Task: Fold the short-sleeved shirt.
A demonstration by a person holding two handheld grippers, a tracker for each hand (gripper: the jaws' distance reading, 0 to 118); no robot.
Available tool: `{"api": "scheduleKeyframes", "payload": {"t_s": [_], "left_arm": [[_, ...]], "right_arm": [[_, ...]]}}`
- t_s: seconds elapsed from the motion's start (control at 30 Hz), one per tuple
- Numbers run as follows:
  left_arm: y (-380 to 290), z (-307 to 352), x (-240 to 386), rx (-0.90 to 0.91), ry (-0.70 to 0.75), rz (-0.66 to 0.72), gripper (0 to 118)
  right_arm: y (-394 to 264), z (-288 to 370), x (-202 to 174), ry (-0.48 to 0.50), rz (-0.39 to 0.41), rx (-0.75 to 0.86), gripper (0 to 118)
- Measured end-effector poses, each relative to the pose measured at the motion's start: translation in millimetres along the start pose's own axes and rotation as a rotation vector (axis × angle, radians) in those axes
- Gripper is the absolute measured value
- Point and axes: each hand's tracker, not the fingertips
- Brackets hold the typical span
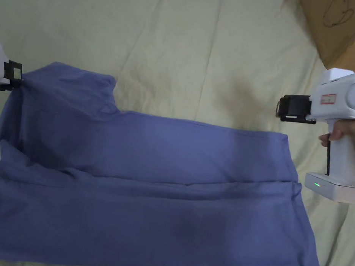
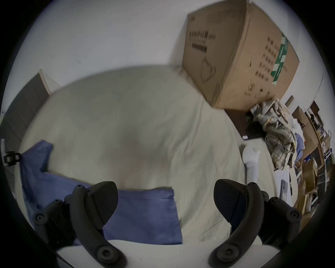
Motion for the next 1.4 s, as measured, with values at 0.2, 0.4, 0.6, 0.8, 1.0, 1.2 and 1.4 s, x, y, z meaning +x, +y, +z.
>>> {"api": "scheduleKeyframes", "payload": {"t_s": [0.2, 0.4, 0.6, 0.8, 1.0, 1.2, 1.4], "left_arm": [[4, -9, 1, -0.022, 0.009, 0.002, 0], [8, -21, -3, -0.048, 0.016, 0.026, 0], [10, -8, -5, -0.039, -0.008, 0.067, 0], [-5, 45, -24, 0.029, -0.057, 0.099, 0], [-46, 101, -47, 0.089, -0.085, 0.135, 0], [-110, 132, -55, 0.100, -0.099, 0.174, 0], [-177, 125, -73, 0.039, -0.097, 0.284, 0]], "right_arm": [[-15, -65, -5, -0.067, -0.070, -0.181, 104], [-21, -70, -8, 0.044, -0.160, -0.164, 46], [-14, -32, -2, 0.054, -0.061, -0.087, 4], [-24, 40, 20, 0.157, -0.076, 0.064, 4], [-63, 96, 35, 0.171, -0.050, 0.148, 4], [-117, 111, 57, 0.178, -0.045, 0.170, 4], [-185, 118, 45, 0.179, -0.078, 0.116, 4]]}}
